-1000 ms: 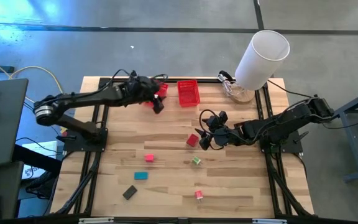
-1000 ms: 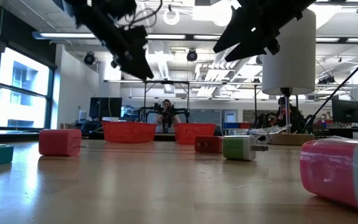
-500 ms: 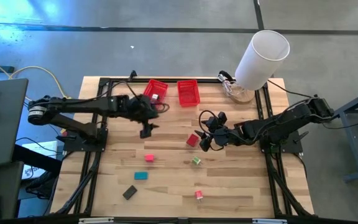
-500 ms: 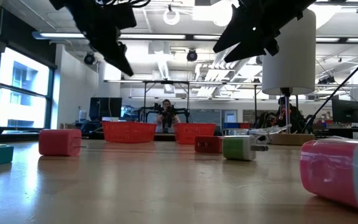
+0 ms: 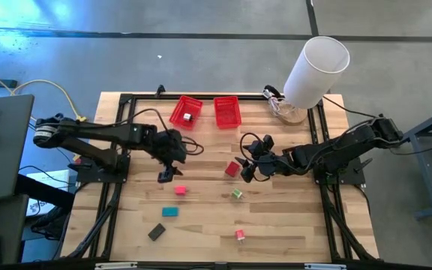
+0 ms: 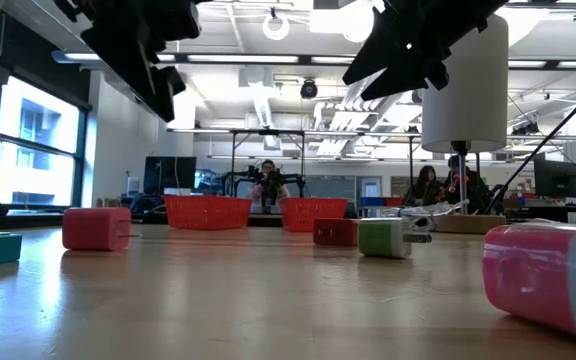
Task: Pick & Place Office items
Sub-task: Put the pink charger adapter into the left red bin
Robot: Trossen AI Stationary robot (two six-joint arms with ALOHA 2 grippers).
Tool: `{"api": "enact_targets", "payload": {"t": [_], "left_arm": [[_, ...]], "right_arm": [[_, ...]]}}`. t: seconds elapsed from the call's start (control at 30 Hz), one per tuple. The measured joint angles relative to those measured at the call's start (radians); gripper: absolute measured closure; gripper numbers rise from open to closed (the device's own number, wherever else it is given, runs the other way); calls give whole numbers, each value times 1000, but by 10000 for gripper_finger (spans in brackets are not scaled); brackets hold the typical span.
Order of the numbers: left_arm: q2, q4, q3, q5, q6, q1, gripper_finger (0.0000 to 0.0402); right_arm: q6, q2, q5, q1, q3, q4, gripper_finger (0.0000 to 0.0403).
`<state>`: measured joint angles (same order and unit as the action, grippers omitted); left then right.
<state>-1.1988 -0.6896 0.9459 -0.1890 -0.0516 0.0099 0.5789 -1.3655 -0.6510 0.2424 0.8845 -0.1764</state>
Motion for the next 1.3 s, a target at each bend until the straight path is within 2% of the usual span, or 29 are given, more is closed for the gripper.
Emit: {"api": "enact_targets", "payload": {"t": [0.27, 0.5, 0.73, 0.93, 1.3], "left_arm": [[0, -21, 0, 8, 8, -70, 172], [0, -37, -24, 15, 9, -164, 172], [-1, -31, -52, 195, -16, -280, 172], [-7, -2, -65, 297, -73, -344, 172], [-61, 88, -112, 339, -146, -393, 172]], "right_arm": [[0, 0, 4, 0, 0, 0, 156], [-4, 0, 66, 0, 0, 0, 156], [-1, 0, 82, 0, 0, 0, 156], [0, 0, 100, 0, 0, 0, 156], [-1, 0, 111, 0, 1, 23, 156]]}}
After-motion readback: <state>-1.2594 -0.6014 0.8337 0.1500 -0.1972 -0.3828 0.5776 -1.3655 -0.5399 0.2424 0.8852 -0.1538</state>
